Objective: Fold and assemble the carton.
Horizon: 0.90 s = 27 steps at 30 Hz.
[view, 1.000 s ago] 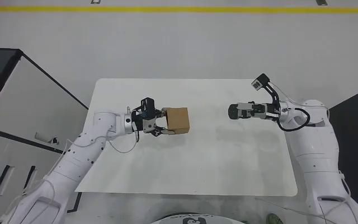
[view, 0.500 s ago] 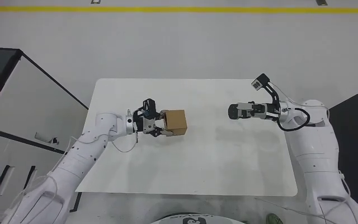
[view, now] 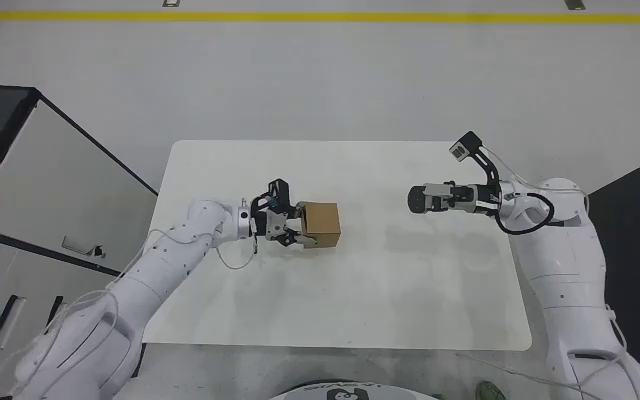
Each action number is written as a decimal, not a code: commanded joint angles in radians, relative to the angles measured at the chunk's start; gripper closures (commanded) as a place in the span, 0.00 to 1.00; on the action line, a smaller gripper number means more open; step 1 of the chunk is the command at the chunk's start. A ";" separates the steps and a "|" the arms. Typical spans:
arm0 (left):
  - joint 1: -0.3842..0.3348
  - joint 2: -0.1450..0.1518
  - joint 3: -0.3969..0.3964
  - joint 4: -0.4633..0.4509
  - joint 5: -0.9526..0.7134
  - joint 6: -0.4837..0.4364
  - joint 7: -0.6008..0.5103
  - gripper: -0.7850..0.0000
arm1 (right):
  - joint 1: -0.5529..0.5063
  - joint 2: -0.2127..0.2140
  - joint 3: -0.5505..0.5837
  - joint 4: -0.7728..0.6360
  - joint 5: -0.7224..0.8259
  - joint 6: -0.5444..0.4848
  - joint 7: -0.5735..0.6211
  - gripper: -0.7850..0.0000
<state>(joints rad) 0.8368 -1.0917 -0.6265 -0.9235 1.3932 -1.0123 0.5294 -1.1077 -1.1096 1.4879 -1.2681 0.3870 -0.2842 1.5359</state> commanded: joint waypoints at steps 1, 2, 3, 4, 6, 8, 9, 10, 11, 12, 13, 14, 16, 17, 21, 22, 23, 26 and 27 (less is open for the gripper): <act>-0.016 -0.005 0.033 0.027 0.013 0.000 0.040 1.00 | 0.000 0.000 0.000 0.000 0.000 0.000 0.000 0.00; -0.025 -0.008 0.047 0.042 0.019 0.000 0.058 1.00 | 0.000 0.000 0.000 0.000 0.000 0.000 0.000 0.00; -0.033 -0.012 0.061 0.057 0.023 0.000 0.073 1.00 | 0.000 0.000 0.000 0.000 0.000 0.000 0.000 0.00; -0.042 -0.015 0.073 0.071 0.027 0.000 0.086 1.00 | 0.000 0.000 0.000 0.000 0.000 0.000 0.000 0.00; -0.057 -0.023 0.096 0.098 0.033 0.000 0.110 1.00 | 0.000 0.000 0.000 0.000 0.000 0.000 0.000 0.00; -0.070 -0.031 0.117 0.121 0.037 0.000 0.132 1.00 | 0.000 0.000 0.000 0.000 0.000 0.000 0.000 0.00; -0.076 -0.035 0.126 0.134 0.040 0.000 0.141 1.00 | 0.000 0.000 0.000 0.000 0.000 0.000 0.000 0.00; -0.083 -0.039 0.136 0.146 0.043 0.000 0.148 1.00 | 0.000 0.000 0.000 0.000 0.000 0.000 0.000 0.00; -0.089 -0.044 0.144 0.158 0.049 0.000 0.154 1.00 | 0.000 0.000 0.000 0.000 0.000 0.000 0.000 0.00; -0.094 -0.049 0.151 0.170 0.052 0.000 0.161 1.00 | 0.000 0.000 0.000 0.000 0.000 0.000 0.000 0.00; -0.098 -0.053 0.158 0.180 0.055 0.000 0.169 1.00 | 0.000 0.000 0.000 0.000 0.000 0.000 0.000 0.00; -0.102 -0.058 0.165 0.189 0.059 0.000 0.178 1.00 | 0.000 0.000 0.000 0.000 0.000 0.000 0.000 0.00; -0.109 -0.066 0.179 0.207 0.067 0.000 0.198 1.00 | 0.000 0.000 0.000 0.000 0.000 0.000 0.000 0.00; -0.113 -0.069 0.186 0.216 0.072 0.000 0.209 1.00 | 0.000 0.000 0.000 0.000 0.000 0.000 0.000 0.00; -0.125 -0.084 0.208 0.255 0.091 0.000 0.251 1.00 | 0.000 0.000 0.000 0.000 0.000 0.000 0.000 0.00; -0.128 -0.088 0.213 0.265 0.095 0.000 0.261 1.00 | 0.000 0.000 0.000 0.000 0.000 0.000 0.000 0.00; -0.130 -0.092 0.217 0.275 0.100 0.000 0.269 1.00 | 0.000 0.000 0.000 0.000 0.000 0.000 0.000 0.00; -0.135 -0.104 0.226 0.302 0.106 0.001 0.279 1.00 | 0.000 0.000 0.000 0.000 0.000 0.000 0.000 0.00; -0.137 -0.108 0.228 0.311 0.107 0.003 0.281 1.00 | 0.000 0.000 0.000 0.000 0.000 0.000 0.000 0.00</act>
<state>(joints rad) 0.7014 -1.1955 -0.4004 -0.6215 1.4995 -1.0114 0.8095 -1.1077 -1.1096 1.4879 -1.2681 0.3870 -0.2842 1.5359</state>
